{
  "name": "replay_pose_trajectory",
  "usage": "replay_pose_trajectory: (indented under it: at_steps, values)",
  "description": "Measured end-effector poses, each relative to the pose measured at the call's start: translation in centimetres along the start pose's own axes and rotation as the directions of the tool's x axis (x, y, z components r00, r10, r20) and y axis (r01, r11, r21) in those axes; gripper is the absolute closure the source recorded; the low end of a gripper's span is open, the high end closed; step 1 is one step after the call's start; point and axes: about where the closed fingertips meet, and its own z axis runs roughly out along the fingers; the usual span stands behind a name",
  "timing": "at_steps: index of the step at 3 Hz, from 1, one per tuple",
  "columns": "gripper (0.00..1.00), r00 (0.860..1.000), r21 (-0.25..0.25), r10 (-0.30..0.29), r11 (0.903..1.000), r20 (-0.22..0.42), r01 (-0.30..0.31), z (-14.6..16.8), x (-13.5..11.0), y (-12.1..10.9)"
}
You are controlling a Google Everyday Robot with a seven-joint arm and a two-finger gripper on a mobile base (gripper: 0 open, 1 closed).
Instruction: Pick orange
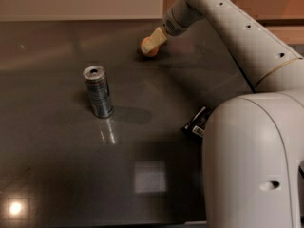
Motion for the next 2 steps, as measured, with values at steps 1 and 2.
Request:
replay_pose_trajectory:
  at_steps: [1,2]
  values:
    - [0.00,1.000,-0.021,-0.010,0.9997,0.004,0.010,0.79,-0.57,0.59]
    - [0.00,1.000,-0.045,-0.014,0.9989,-0.016,0.013,1.63,-0.49,1.10]
